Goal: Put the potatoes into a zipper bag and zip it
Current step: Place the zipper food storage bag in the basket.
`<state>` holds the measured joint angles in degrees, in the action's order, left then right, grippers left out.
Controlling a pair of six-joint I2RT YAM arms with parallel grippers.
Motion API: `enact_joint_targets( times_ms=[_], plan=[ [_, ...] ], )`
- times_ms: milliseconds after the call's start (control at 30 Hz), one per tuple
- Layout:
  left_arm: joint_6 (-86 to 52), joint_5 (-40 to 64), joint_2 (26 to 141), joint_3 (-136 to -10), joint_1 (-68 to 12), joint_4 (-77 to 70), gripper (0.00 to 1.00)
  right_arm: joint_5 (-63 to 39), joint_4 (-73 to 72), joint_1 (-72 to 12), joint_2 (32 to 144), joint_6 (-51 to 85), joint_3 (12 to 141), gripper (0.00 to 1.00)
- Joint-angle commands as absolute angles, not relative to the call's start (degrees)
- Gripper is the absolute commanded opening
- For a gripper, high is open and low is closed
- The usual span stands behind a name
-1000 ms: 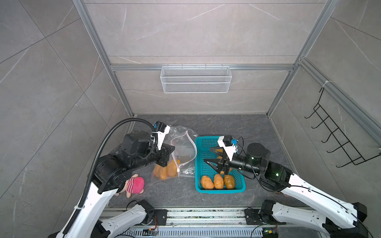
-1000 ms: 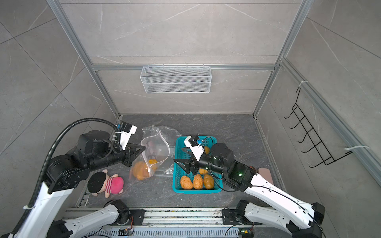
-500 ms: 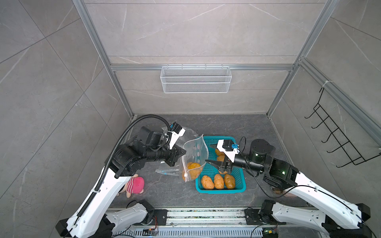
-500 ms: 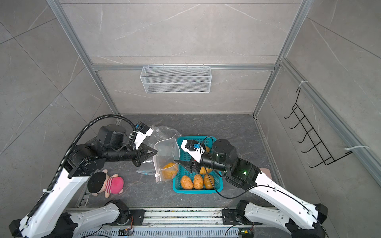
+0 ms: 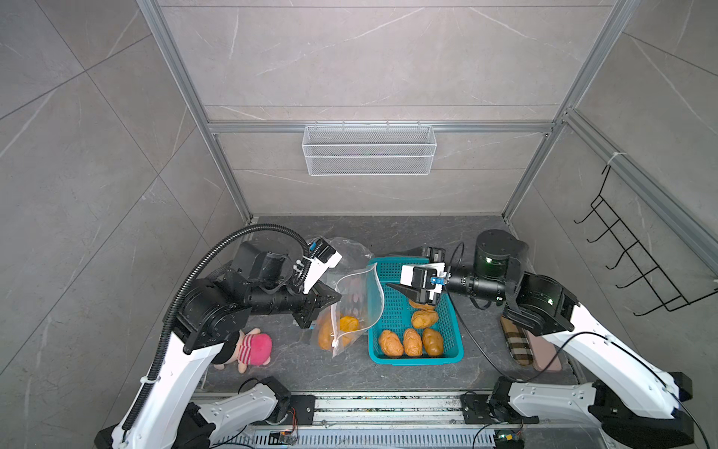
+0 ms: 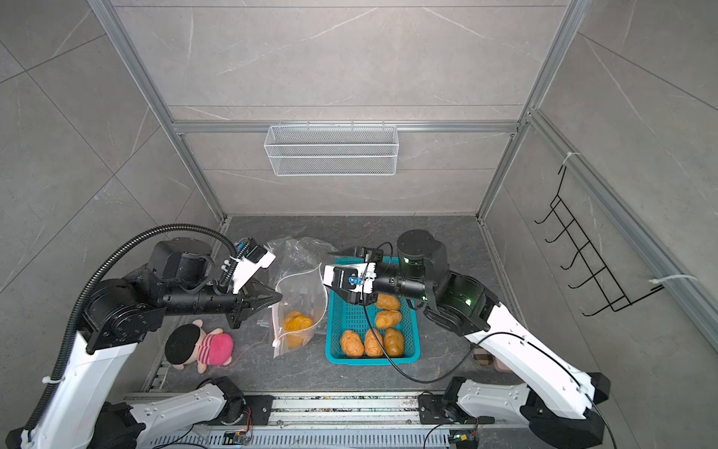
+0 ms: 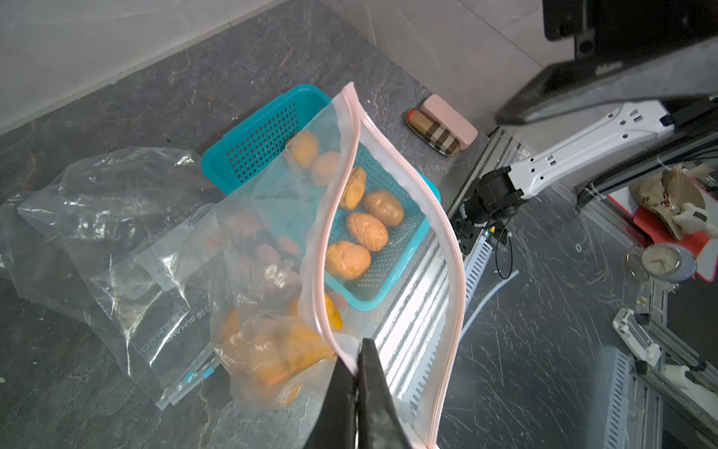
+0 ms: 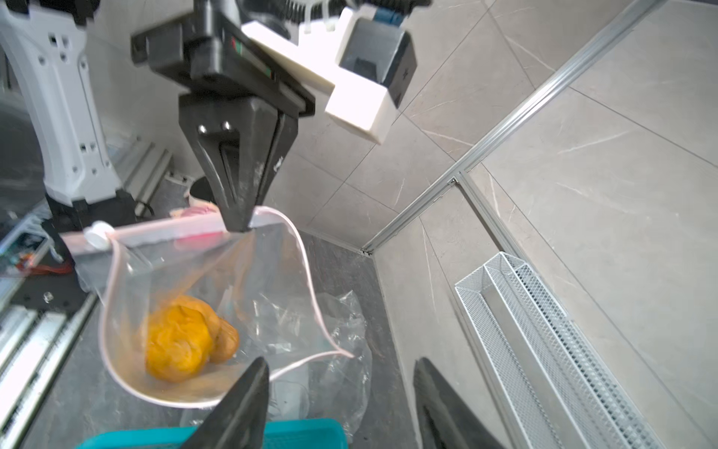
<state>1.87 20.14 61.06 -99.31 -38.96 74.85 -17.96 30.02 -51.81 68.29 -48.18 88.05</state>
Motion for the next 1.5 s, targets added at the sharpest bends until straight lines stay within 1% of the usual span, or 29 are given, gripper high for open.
enact_joint_targets(
  times_ms=[0,100,233,433,600,700,767,833,900,1000,1033,1133,1200,1300,1333,1367,1433,1467],
  plan=[
    [4.7,22.7,60.8,-100.7,-39.0,77.5,0.00,-20.9,40.8,-50.5,72.8,-62.6,91.3,0.60],
    [5.3,23.4,61.2,-100.8,-39.0,79.3,0.00,-21.1,45.1,-49.1,76.9,-65.6,94.8,0.59],
    [5.7,23.4,61.1,-99.5,-39.1,79.6,0.00,-28.2,46.0,-45.7,78.9,-68.1,95.7,0.59],
    [5.7,22.8,61.1,-98.5,-39.0,79.1,0.00,-36.2,48.1,-45.6,80.6,-70.4,95.0,0.55],
    [5.6,23.2,61.7,-98.2,-39.0,79.1,0.00,-39.4,48.6,-45.7,82.6,-70.7,95.9,0.50],
    [5.6,22.8,61.9,-98.2,-39.0,79.1,0.00,-40.7,49.7,-45.8,83.4,-70.7,97.0,0.41],
    [5.5,22.6,61.8,-98.0,-39.0,78.9,0.00,-41.0,50.0,-45.8,83.3,-70.6,96.7,0.33],
    [5.4,22.6,61.8,-97.7,-39.0,78.8,0.00,-41.4,49.9,-45.7,83.0,-70.5,96.2,0.28],
    [5.3,22.6,62.0,-97.5,-39.0,78.7,0.00,-41.7,49.6,-45.8,82.8,-70.1,95.8,0.20],
    [5.2,22.2,62.3,-97.6,-39.0,78.7,0.00,-42.4,49.4,-45.8,82.8,-70.0,95.6,0.01],
    [5.0,21.9,62.4,-97.6,-39.0,78.6,0.00,-42.5,49.0,-45.7,82.8,-69.8,95.5,0.00],
    [4.6,20.5,62.4,-97.6,-39.0,78.4,0.00,-42.8,46.1,-45.8,82.4,-68.0,94.2,0.00],
    [3.5,16.8,62.2,-97.8,-39.0,77.5,0.01,-41.9,40.7,-45.8,82.0,-62.6,92.7,0.00],
    [0.0,7.9,61.6,-99.9,-39.0,76.1,0.39,-40.1,32.6,-45.8,82.5,-53.8,92.7,0.00],
    [-1.1,5.2,61.2,-100.9,-39.0,75.5,0.54,-40.0,29.7,-45.7,83.0,-49.6,93.4,0.00],
    [-2.1,2.9,60.6,-101.8,-39.0,74.7,0.65,-39.3,27.0,-45.8,83.5,-45.5,94.2,0.00],
    [-3.4,-0.6,59.0,-103.5,-39.0,73.0,0.78,-37.5,21.8,-45.8,84.3,-37.5,95.9,0.00],
    [-3.6,-1.5,58.2,-104.1,-39.0,72.2,0.81,-36.0,19.9,-45.8,84.8,-34.6,96.7,0.00]
  ],
)
